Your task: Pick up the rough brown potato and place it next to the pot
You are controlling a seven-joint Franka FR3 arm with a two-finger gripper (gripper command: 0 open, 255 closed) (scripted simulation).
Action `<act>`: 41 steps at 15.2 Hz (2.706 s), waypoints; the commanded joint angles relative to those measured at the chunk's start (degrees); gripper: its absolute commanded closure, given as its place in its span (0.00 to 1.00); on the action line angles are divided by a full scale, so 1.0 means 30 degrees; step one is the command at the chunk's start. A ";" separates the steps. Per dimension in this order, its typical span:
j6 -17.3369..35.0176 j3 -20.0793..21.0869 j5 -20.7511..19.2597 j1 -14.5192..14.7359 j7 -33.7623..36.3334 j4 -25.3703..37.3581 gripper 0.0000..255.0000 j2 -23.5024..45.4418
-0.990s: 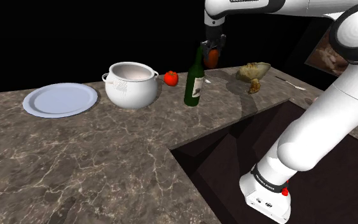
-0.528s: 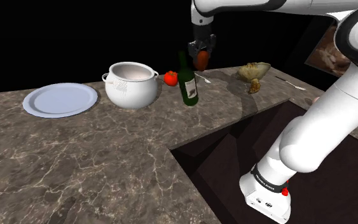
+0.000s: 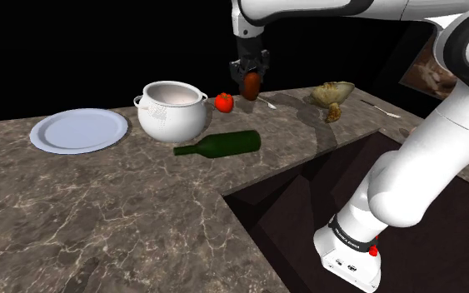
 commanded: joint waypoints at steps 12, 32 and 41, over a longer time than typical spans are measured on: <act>0.3108 -0.0024 -0.0101 -0.0012 0.0872 -0.2923 1.00 0.0297; 0.7846 -0.0132 -0.0656 -0.0116 0.2206 -0.6154 1.00 0.1971; 0.9551 -0.0188 -0.0995 -0.0155 0.2770 -0.6932 1.00 0.2970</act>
